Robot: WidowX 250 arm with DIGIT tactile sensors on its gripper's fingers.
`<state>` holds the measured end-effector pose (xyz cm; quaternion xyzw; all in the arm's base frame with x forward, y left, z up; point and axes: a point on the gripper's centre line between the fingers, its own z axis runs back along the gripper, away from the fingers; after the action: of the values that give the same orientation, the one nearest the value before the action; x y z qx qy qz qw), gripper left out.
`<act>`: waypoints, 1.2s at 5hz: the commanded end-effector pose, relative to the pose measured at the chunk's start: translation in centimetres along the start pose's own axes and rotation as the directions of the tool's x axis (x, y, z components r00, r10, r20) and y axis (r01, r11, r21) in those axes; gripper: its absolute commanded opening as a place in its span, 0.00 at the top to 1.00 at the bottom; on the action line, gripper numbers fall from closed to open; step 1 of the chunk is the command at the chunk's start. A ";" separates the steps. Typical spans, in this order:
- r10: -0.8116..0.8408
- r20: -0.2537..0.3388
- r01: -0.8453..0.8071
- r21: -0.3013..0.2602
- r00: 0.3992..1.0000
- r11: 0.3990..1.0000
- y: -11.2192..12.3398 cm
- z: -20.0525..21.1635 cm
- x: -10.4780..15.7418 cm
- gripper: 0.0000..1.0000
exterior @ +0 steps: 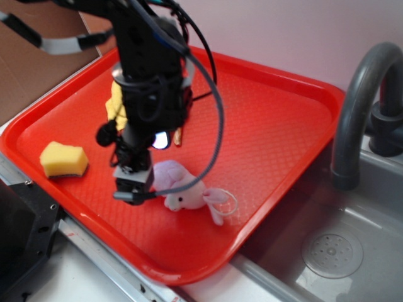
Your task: Grab the pink bunny.
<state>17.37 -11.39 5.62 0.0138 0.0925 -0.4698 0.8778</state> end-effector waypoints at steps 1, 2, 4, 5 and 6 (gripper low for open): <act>-0.068 -0.029 0.068 0.008 0.997 0.998 -0.1 -1.7 1.1 0.00; -0.111 -0.074 0.114 0.031 0.991 0.993 -1.1 -2.5 2.1 0.00; -0.099 -0.058 0.102 0.042 0.993 0.994 -1.7 -2.7 2.2 1.00; 0.023 -0.013 -0.022 0.038 1.000 0.999 -1.3 -1.4 1.2 1.00; 0.259 0.079 -0.258 -0.023 0.963 0.966 0.3 2.2 -0.8 1.00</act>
<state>17.89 -10.44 7.29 0.0058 0.0759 -0.3501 0.9336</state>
